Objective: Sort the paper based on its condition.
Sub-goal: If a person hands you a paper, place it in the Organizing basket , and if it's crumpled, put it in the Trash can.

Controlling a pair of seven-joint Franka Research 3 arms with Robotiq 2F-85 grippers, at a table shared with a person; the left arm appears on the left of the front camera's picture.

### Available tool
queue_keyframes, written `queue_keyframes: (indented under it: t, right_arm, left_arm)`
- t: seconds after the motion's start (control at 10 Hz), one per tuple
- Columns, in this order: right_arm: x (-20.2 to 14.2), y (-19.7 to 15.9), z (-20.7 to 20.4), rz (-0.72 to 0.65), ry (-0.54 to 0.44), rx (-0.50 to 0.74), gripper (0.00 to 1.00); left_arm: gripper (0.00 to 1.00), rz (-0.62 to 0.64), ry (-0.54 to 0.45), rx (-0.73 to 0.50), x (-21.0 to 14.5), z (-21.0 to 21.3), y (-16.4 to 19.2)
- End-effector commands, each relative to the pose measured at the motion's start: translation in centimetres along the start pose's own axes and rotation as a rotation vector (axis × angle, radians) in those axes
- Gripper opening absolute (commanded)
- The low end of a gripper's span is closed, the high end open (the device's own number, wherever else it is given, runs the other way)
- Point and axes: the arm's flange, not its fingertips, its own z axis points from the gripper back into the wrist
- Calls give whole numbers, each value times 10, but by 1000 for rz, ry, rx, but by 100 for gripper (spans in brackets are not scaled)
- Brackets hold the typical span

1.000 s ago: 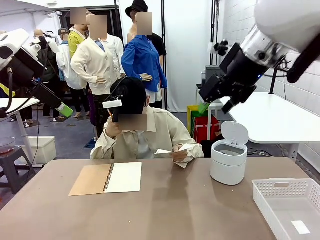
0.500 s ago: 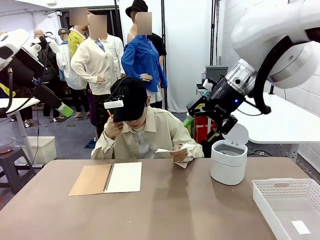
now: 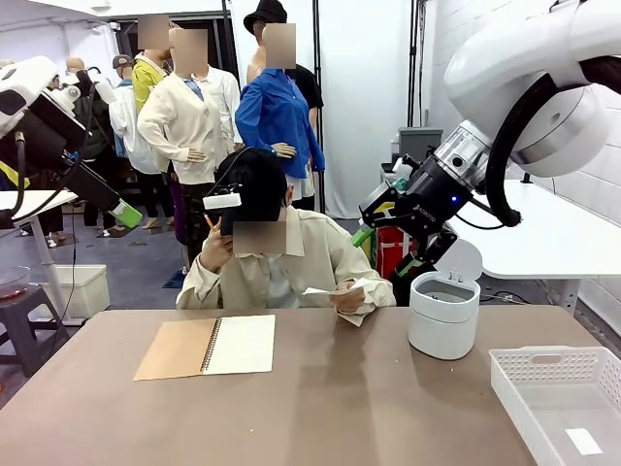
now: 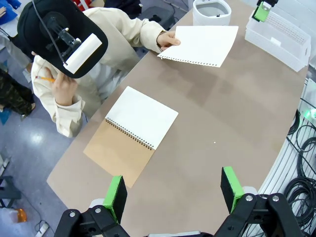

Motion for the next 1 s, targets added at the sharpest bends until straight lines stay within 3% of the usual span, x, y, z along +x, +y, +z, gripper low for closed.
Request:
queue_keyframes:
  t: [0.0, 0.3, 0.6, 0.9]
  right_arm:
    - [21, -15, -11, -195, 50, 56, 100]
    - [69, -53, -31, -417, 179, 204, 100]
    - [108, -87, -56, -548, 175, 262, 100]
    - [125, -110, -84, -635, 256, 326, 100]
  left_arm:
    - [100, -1, 0, -1, 0, 0, 0]
    - [100, -1, 0, -1, 0, 0, 0]
    - [100, -1, 0, -1, 0, 0, 0]
    - [100, -1, 0, -1, 0, 0, 0]
